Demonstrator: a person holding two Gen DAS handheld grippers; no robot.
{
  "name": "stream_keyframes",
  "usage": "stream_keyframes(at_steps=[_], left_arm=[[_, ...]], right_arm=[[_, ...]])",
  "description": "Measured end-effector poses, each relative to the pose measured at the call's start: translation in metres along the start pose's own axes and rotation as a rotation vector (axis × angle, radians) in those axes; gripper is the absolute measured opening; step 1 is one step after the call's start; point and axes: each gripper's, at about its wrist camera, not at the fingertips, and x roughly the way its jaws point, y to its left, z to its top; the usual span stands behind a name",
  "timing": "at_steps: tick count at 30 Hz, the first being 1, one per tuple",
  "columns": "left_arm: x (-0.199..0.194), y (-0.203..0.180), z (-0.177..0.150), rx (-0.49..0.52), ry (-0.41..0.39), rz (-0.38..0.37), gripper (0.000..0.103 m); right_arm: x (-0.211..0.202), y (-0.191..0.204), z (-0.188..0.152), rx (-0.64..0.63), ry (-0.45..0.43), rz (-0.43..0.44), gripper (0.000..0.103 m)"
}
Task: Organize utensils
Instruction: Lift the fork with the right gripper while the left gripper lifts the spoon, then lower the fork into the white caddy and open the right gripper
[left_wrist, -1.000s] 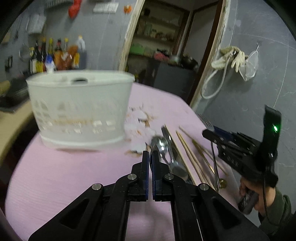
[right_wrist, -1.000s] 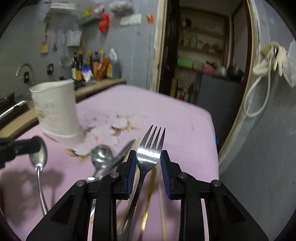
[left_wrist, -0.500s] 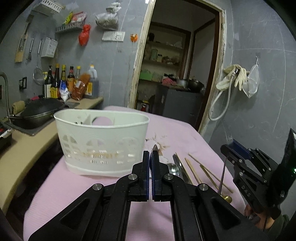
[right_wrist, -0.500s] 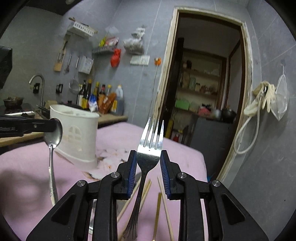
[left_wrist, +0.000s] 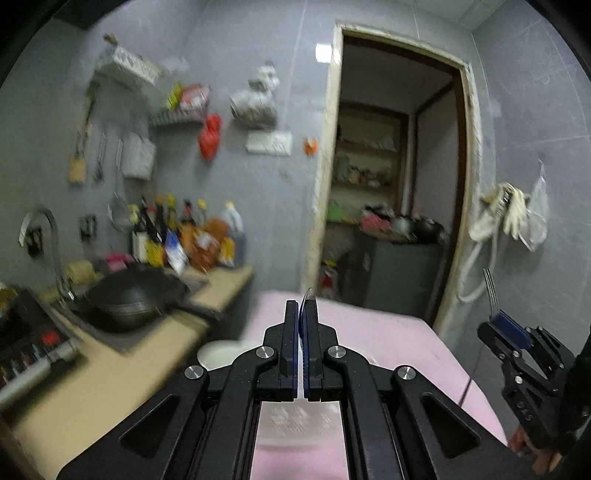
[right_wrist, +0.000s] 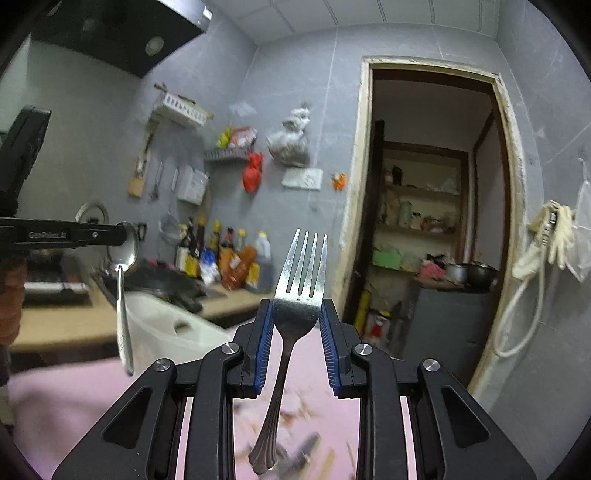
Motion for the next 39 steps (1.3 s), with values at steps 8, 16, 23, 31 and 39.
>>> stream_keyframes(at_steps=[8, 16, 23, 31, 39], left_arm=[[0.02, 0.048, 0.03, 0.046, -0.061, 0.158, 0.0], [0.057, 0.071, 0.01, 0.097, -0.053, 0.248, 0.0], [0.083, 0.069, -0.023, 0.12, -0.017, 0.236, 0.0], [0.101, 0.062, -0.047, 0.147, 0.03, 0.206, 0.0], [0.108, 0.067, -0.055, 0.075, 0.107, 0.128, 0.001]], right_arm=[[0.052, 0.012, 0.04, 0.105, -0.086, 0.115, 0.023], [0.093, 0.036, 0.039, 0.108, -0.121, 0.137, 0.023], [0.115, 0.047, 0.015, 0.095, -0.058, 0.149, 0.023], [0.125, 0.053, -0.01, 0.085, 0.037, 0.169, 0.023], [0.128, 0.051, -0.025, 0.119, 0.122, 0.194, 0.024]])
